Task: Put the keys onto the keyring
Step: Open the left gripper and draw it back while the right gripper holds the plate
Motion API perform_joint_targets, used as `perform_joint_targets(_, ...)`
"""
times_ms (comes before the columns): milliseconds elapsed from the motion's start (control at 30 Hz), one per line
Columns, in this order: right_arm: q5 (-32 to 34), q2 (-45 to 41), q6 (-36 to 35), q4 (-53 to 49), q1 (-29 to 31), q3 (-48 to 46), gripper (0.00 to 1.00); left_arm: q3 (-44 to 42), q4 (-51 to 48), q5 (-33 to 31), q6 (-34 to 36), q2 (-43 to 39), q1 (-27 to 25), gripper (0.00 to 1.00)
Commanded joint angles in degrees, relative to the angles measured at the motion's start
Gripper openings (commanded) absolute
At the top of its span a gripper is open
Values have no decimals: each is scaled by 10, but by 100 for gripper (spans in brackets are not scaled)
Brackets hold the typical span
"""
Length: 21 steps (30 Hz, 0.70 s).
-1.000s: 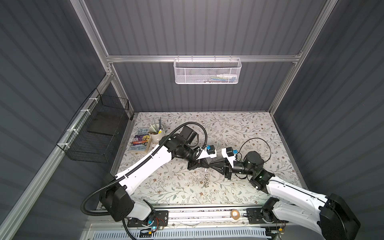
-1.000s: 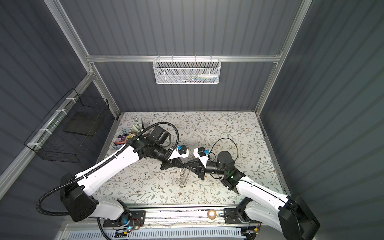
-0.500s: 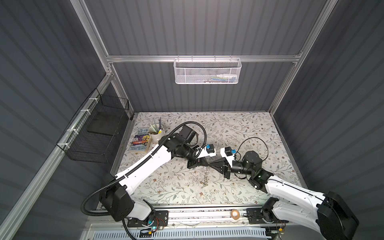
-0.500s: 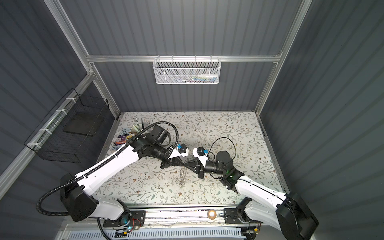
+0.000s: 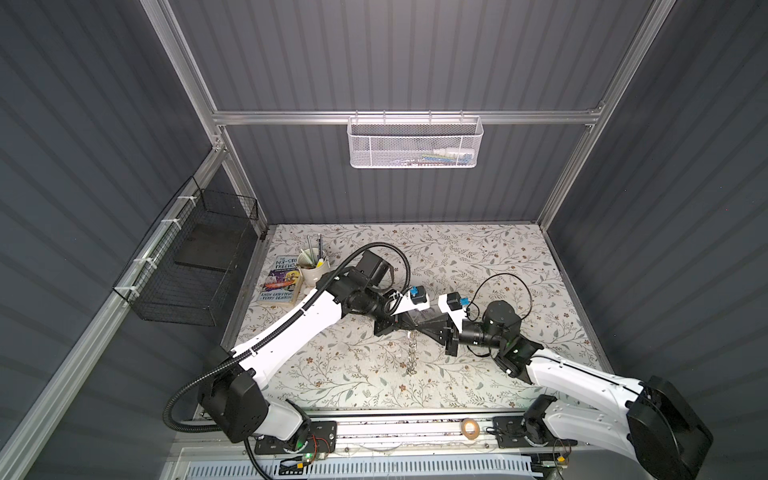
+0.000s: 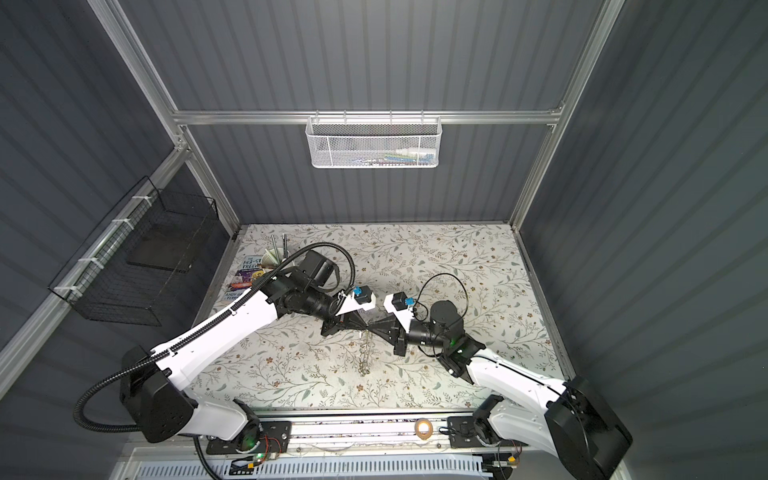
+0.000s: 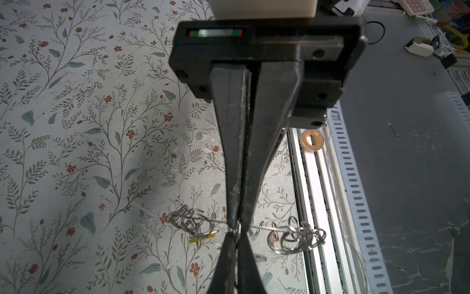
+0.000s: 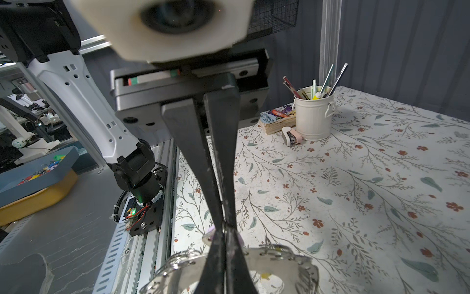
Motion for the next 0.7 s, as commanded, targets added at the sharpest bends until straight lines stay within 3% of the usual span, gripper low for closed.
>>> perform_joint_targets(0, 4, 19, 43, 125, -15, -13, 0, -19, 59, -25, -39, -1, 8, 2)
perform_joint_targets(133, -26, 53, 77, 187, -30, -6, 0, -42, 104, -9, -77, -15, 22, 16)
perform_joint_targets(333, -42, 65, 86, 207, -38, 8, 0, -94, 186, -14, -130, -39, 38, 25)
perform_joint_targets(567, -57, 65, 97, 210, -48, 18, 0, -126, 229, 23, -154, -39, 43, 1)
perform_joint_targets(667, -65, 71, 112, 230, -51, 20, 0, -157, 287, 53, -182, -55, 44, 0)
